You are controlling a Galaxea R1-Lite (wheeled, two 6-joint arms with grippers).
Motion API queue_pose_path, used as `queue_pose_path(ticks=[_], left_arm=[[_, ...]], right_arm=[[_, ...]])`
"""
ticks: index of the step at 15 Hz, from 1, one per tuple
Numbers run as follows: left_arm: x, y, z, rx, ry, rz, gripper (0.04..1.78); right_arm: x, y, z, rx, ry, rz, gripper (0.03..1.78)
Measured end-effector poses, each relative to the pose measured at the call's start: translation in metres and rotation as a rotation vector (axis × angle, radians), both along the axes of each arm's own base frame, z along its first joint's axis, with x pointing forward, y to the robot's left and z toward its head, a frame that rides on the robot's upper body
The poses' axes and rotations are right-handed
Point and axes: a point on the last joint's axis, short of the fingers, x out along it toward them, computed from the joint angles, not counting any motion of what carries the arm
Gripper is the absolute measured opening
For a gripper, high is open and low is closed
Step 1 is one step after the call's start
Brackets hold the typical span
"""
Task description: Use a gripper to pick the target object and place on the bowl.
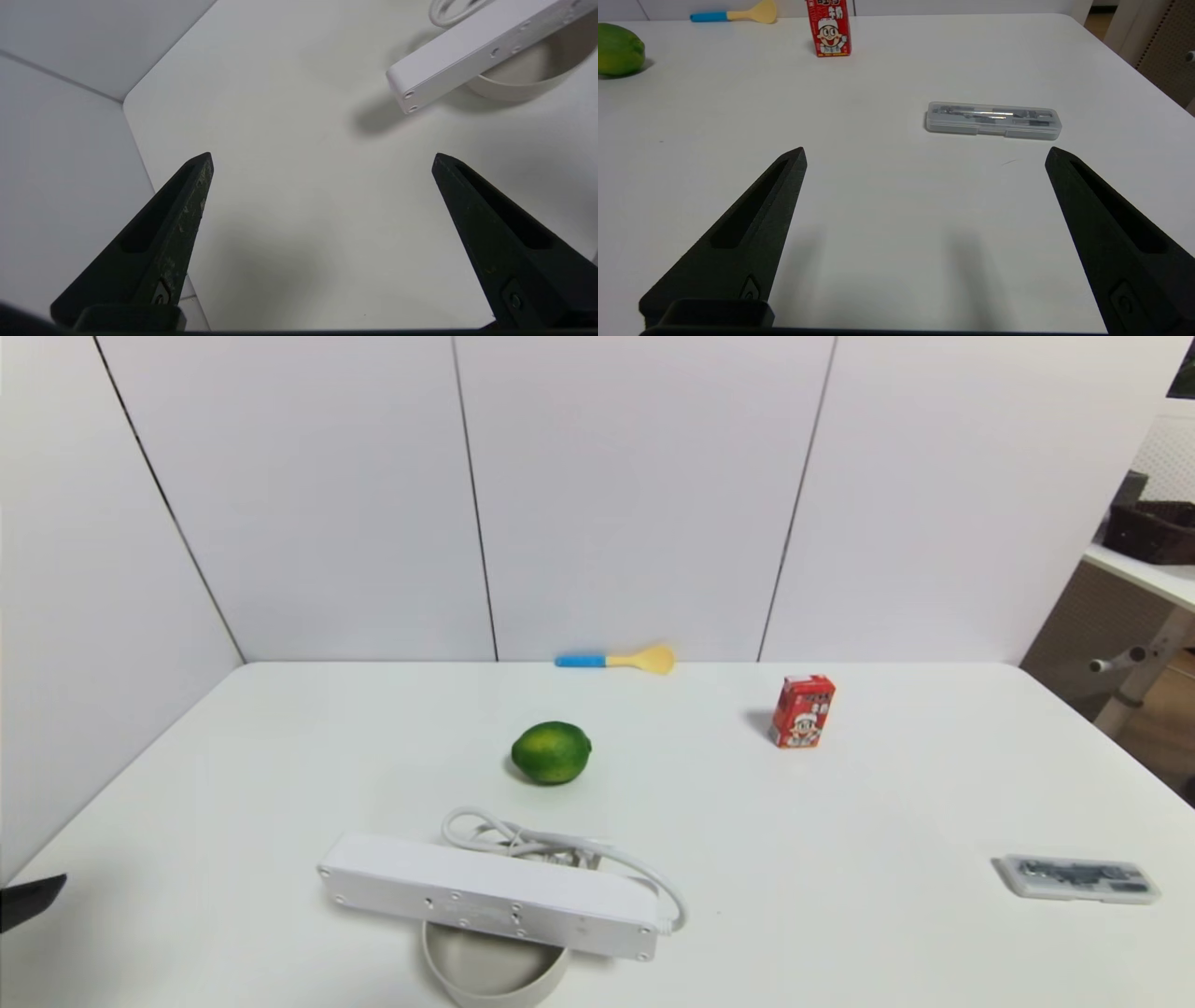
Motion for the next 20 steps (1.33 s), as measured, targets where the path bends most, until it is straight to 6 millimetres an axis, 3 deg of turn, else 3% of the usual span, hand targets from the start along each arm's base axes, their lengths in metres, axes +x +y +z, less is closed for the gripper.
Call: queue_pose_path(ticks=[4, 8, 13, 17, 20], left_arm=[[-0.03, 0.002, -0.057, -0.152, -0.199, 0.157, 1.69], [-0.059, -0.001, -0.12, -0.249, -0.4, 0.138, 1.69], [-0.076, 0.001, -0.193, -0.355, -0.441, 0.119, 1.69], [-0.074, 0.004, -0.217, -0.349, -0.471, 0.273, 1.69], [-0.074, 0.004, -0.223, -0.37, -0.427, 0.262, 1.69]], right_arm=[[0.0, 0.0, 0.0, 0.0, 0.0, 0.0, 1.77], [0.0, 0.0, 0.0, 0.0, 0.0, 0.001, 1.77], [0.0, 0.0, 0.0, 0.0, 0.0, 0.0, 1.77], [0.0, 0.0, 0.0, 0.0, 0.0, 0.0, 1.77], [0.0, 0.0, 0.0, 0.0, 0.0, 0.0, 1.77]])
